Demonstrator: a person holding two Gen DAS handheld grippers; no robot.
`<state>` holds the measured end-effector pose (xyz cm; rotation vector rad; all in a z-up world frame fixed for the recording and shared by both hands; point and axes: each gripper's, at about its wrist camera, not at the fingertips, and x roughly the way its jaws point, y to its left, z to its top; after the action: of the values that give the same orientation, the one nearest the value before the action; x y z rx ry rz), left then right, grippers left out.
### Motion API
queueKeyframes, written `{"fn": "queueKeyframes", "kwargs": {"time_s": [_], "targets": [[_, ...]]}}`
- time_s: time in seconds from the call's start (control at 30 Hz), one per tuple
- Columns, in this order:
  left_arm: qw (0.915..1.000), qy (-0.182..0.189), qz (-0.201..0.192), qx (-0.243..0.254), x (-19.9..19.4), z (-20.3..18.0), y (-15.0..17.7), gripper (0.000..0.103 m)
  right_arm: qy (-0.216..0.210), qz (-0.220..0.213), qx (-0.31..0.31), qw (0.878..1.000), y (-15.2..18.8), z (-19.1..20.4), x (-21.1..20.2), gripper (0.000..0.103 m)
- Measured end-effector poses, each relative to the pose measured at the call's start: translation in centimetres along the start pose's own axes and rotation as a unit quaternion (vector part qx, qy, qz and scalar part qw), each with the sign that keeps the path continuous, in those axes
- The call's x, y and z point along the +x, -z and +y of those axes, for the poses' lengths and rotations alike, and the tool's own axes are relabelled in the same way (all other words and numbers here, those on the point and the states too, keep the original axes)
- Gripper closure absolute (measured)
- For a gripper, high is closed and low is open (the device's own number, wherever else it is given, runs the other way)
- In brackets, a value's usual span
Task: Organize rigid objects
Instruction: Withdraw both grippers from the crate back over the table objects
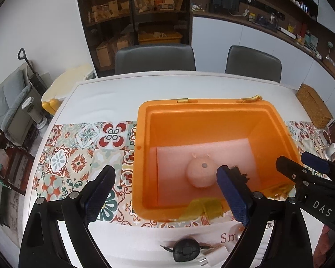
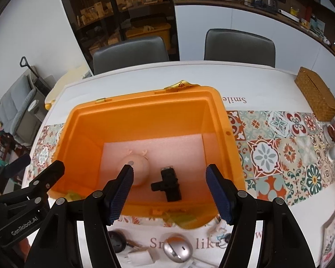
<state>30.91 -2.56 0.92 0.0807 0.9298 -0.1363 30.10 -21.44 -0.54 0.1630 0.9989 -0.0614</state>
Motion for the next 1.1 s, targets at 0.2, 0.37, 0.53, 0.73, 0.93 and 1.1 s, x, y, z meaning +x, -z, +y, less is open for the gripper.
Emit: {"fn": "queueKeyframes", "kwargs": {"time_s": [0.2,0.37,0.53,0.73,0.93,1.1], "targets": [[0.9999,0.002,-0.015,-0.004,-2.2,-0.1,0.8,0.007,-0.006,-0.011,0.005,1.000,1.2,-0.2,-2.0,0.036],[0.9997,0.004,-0.025,-0.003,-3.8,-0.5,1.8,0.005,-0.009,-0.016,0.011,1.000,2.5,-0.6,-3.4,0.036],[0.9996,0.009,-0.027,0.000,-5.0,-1.0,3.1,0.004,-0.008,-0.020,0.015,1.000,4.0,-0.9,-4.7,0.036],[0.9996,0.014,-0.023,-0.004,-5.7,-1.6,4.7,0.004,-0.005,-0.023,0.025,0.999,6.0,-1.8,-5.9,0.035],[0.9997,0.018,-0.012,-0.010,-5.7,-1.7,6.3,0.004,-0.004,-0.026,0.032,0.999,7.4,-2.5,-6.4,0.034],[0.9997,0.016,0.000,-0.019,-5.5,-1.7,7.5,0.004,-0.011,-0.020,0.032,0.999,8.5,-2.7,-6.1,0.034]]}}
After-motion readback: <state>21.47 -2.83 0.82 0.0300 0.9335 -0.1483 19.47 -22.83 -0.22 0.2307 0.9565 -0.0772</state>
